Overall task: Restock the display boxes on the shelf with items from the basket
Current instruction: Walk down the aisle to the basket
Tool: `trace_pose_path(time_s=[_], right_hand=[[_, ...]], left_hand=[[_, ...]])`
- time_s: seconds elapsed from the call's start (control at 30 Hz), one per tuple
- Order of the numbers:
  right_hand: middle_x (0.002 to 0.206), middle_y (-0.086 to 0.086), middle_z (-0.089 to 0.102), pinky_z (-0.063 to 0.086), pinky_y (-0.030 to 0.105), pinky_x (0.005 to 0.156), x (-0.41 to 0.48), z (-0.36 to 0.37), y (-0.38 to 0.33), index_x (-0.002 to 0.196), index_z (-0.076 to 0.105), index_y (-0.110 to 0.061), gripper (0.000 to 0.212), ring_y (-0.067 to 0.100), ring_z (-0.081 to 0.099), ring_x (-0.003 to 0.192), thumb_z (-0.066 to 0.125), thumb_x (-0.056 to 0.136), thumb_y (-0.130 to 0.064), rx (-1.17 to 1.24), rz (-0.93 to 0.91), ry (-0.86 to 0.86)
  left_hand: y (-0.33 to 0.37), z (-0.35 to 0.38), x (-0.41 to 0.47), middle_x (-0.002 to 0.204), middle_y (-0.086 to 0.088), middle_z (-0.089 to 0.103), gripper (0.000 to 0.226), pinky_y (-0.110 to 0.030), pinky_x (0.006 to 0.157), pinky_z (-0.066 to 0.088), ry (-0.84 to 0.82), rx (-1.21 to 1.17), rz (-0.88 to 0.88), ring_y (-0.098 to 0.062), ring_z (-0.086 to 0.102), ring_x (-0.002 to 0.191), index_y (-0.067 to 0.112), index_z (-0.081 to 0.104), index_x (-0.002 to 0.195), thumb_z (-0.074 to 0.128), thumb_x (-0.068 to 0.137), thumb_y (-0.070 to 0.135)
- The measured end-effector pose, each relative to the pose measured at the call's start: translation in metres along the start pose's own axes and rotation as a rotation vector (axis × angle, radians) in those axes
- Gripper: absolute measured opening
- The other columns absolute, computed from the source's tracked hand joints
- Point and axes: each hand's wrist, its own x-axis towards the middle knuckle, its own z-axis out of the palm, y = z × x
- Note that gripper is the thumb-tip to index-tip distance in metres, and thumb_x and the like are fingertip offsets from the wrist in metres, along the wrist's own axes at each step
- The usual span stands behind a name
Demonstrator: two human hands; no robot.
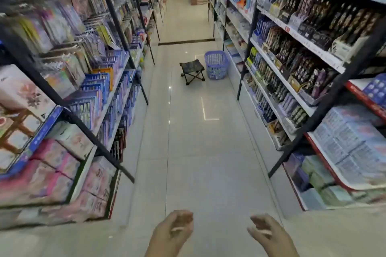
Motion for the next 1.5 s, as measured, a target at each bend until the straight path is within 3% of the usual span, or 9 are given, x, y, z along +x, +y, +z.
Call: trace_pose_path(time_s=[0.1, 0.3, 0.8, 1.0, 1.3, 1.5], right_hand=[[0.106, -0.015, 0.062, 0.048, 0.014, 0.078, 0.042, 0.025, -0.056, 0.094, 0.064, -0.036, 0.020, -0.002, 0.059, 0.099, 0.074, 0.079, -0.028, -0.011, -0.157, -0.074], [0.108, -0.027, 0.056, 0.046, 0.010, 0.087, 0.112, 0.054, -0.122, 0.102, 0.060, -0.042, 0.022, -0.006, 0.054, 0.106, 0.068, 0.083, -0.033, 0.003, -0.282, -0.134], [0.105, -0.015, 0.062, 0.048, 0.007, 0.073, 0.308, 0.025, -0.155, 0.098, 0.063, -0.036, 0.018, -0.009, 0.057, 0.096, 0.068, 0.084, -0.026, 0.037, -0.046, 0.126], [0.106, -0.017, 0.062, 0.045, 0.002, 0.072, 0.416, 0.010, -0.191, 0.098, 0.063, -0.037, 0.018, -0.012, 0.058, 0.091, 0.068, 0.084, -0.027, 0.043, -0.052, 0.057], [0.105, -0.018, 0.059, 0.044, 0.005, 0.081, 0.576, 0.036, -0.303, 0.100, 0.063, -0.033, 0.019, -0.008, 0.055, 0.100, 0.067, 0.084, -0.022, 0.059, -0.216, -0.117], [0.107, -0.015, 0.061, 0.047, 0.010, 0.085, 0.692, 0.051, -0.343, 0.100, 0.064, -0.031, 0.019, -0.005, 0.056, 0.102, 0.067, 0.085, -0.020, 0.064, -0.215, -0.092]], left_hand=[[0.035, -0.040, 0.042, 0.095, -0.001, 0.074, 0.019, -0.016, 0.076, 0.051, 0.077, -0.049, 0.117, -0.009, 0.068, 0.089, 0.015, 0.069, 0.096, 0.068, 0.083, 0.003], [0.057, -0.077, 0.117, 0.103, 0.004, 0.072, 0.020, -0.013, 0.080, 0.050, 0.049, 0.005, 0.187, -0.006, 0.066, 0.097, 0.021, 0.069, 0.101, 0.068, 0.084, 0.012], [0.174, -0.090, 0.372, 0.104, 0.012, 0.069, 0.019, -0.027, 0.087, 0.053, -0.184, 0.100, 0.195, -0.006, 0.065, 0.099, 0.036, 0.067, 0.100, 0.069, 0.086, 0.024], [0.215, -0.090, 0.452, 0.104, 0.009, 0.070, 0.017, -0.026, 0.085, 0.051, -0.094, 0.076, 0.192, -0.006, 0.065, 0.101, 0.032, 0.068, 0.100, 0.069, 0.085, 0.023], [0.258, -0.120, 0.561, 0.101, 0.003, 0.072, 0.019, -0.024, 0.083, 0.051, 0.090, 0.013, 0.130, -0.008, 0.066, 0.095, 0.020, 0.068, 0.100, 0.068, 0.084, 0.010], [0.300, -0.148, 0.688, 0.101, 0.005, 0.072, 0.019, -0.020, 0.081, 0.052, 0.047, 0.021, 0.137, -0.010, 0.066, 0.097, 0.022, 0.068, 0.100, 0.069, 0.084, 0.011]])
